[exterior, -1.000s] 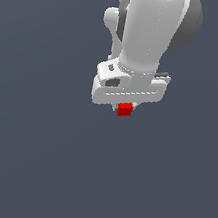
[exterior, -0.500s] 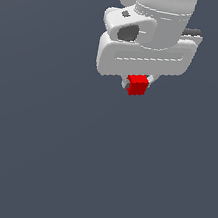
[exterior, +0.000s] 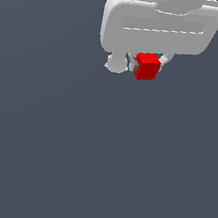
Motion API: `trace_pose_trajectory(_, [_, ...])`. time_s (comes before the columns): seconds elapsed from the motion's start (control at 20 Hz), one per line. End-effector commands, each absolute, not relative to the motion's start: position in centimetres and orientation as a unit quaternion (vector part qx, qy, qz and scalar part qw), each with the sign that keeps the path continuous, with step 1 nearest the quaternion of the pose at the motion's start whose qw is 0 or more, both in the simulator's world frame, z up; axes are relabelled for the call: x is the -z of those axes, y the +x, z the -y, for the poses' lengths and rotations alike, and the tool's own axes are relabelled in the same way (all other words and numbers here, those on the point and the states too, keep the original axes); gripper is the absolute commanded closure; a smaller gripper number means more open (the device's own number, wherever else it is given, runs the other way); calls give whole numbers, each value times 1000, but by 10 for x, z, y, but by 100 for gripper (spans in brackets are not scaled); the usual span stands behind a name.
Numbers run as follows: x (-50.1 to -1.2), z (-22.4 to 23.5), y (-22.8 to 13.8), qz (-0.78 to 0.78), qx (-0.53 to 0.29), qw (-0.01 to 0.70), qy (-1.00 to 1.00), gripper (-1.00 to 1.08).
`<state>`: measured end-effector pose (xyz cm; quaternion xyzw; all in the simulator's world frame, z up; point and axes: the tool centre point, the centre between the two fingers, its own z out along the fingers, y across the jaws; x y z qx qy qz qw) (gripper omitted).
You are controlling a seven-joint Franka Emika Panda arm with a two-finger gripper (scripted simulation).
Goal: Pick up the red cube and move it to a goal position.
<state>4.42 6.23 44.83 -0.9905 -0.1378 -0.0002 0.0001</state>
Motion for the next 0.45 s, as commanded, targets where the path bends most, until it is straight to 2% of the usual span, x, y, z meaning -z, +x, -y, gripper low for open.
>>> trace_pose_trajectory(0.0, [-456, -63, 45, 138, 0, 0, -990, 108])
trace_pose_trajectory(0.4, [-463, -64, 46, 138, 0, 0, -990, 108])
